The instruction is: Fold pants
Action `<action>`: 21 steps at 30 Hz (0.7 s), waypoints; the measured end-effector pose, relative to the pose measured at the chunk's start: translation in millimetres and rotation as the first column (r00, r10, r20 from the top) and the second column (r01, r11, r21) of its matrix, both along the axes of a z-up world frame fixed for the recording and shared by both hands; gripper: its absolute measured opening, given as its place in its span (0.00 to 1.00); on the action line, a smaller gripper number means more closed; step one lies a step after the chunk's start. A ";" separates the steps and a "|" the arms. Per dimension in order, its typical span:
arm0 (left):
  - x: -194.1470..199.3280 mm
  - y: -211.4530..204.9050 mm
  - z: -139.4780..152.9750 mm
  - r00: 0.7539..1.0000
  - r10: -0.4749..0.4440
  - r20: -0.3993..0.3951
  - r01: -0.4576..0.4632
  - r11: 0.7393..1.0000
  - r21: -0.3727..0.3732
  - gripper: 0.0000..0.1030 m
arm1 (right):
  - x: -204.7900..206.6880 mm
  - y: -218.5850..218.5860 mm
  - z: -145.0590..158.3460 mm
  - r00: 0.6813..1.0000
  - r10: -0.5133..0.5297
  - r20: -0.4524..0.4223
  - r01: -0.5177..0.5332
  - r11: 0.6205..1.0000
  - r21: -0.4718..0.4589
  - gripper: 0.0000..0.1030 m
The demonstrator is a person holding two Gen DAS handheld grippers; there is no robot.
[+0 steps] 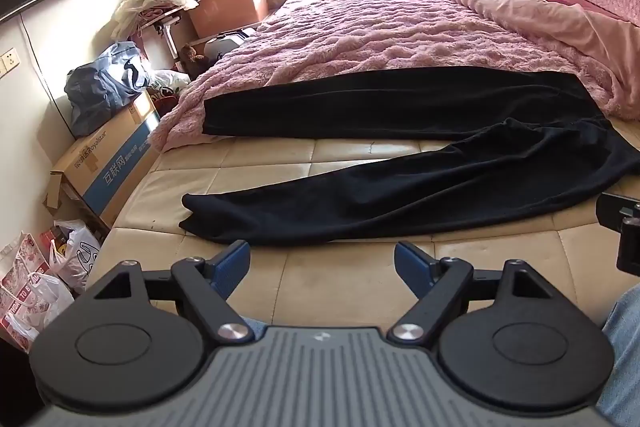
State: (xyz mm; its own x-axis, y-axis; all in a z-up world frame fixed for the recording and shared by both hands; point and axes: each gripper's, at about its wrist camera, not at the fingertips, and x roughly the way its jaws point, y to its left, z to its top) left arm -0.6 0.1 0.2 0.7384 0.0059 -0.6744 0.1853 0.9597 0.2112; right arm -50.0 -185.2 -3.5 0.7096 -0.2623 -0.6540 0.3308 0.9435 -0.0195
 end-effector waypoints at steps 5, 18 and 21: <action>-2.8 -2.8 0.9 1.000 -0.006 -0.002 0.006 1.000 0.003 0.90 | 0.0 0.1 0.0 1.000 0.002 -0.004 -0.002 1.000 0.000 0.80; 1.0 3.7 6.2 1.000 0.004 -0.010 -0.004 1.000 -0.015 0.89 | 1.1 1.3 4.5 1.000 0.002 -0.006 -0.002 1.000 0.001 0.80; -0.8 0.4 7.0 1.000 0.005 -0.009 -0.005 1.000 -0.015 0.89 | 1.0 1.1 3.4 1.000 0.002 -0.005 -0.002 1.000 0.000 0.80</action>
